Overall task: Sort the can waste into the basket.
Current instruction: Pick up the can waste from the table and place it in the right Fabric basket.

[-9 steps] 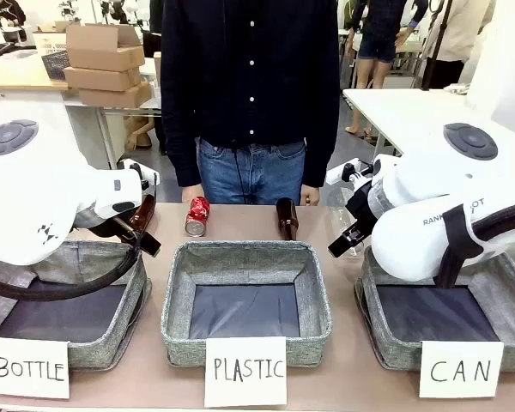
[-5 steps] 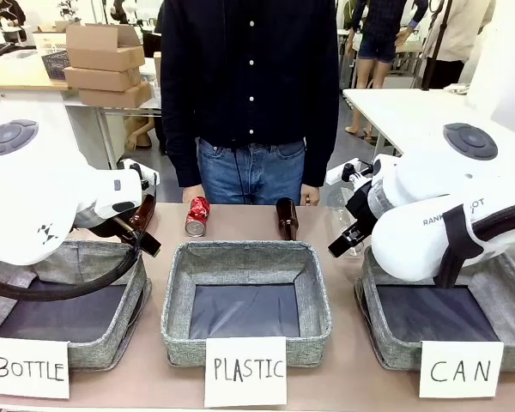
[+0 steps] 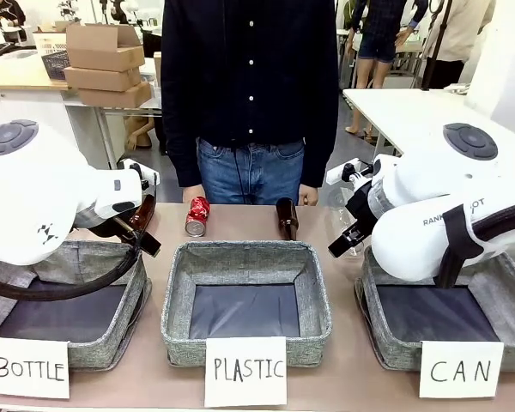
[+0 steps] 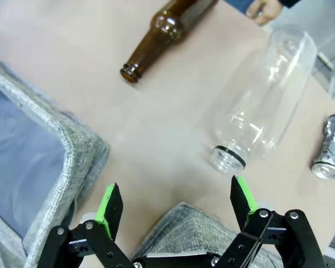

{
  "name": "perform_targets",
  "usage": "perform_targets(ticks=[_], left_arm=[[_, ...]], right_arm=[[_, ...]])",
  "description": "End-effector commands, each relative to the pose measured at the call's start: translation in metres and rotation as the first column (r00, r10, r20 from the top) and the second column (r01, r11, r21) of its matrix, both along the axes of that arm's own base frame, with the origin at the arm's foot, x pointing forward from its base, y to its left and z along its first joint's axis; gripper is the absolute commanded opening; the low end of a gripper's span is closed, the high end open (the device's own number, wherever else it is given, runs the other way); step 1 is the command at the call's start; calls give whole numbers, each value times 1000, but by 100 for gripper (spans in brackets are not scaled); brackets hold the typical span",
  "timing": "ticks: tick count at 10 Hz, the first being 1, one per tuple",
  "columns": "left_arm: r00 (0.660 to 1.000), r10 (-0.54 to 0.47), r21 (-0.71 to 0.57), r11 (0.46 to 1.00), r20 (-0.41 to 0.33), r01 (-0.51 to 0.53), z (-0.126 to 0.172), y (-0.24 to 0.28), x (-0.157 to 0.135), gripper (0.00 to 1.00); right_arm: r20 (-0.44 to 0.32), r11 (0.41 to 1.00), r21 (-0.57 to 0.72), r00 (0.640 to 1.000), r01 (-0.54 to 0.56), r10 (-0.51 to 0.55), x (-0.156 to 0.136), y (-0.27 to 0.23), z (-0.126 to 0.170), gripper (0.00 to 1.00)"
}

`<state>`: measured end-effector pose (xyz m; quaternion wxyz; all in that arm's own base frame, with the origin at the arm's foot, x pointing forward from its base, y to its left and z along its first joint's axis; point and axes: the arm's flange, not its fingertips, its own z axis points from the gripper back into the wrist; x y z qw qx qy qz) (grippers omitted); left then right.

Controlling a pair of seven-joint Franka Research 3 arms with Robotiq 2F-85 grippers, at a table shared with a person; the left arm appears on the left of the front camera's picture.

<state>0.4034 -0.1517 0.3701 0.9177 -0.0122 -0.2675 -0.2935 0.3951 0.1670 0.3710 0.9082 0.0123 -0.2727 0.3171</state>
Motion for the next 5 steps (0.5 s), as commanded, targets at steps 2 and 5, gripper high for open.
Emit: perform_targets(ticks=[2,5], left_arm=[[1000,0,0,1000,0,0,0,0,0,100],[996,-46,-68,996,76,51,135,22,-86,100]], right_arm=[[0,1000,0,1000,0,0,0,0,0,100],[-87,996,88,996,7,1,-62,-33,116,100]])
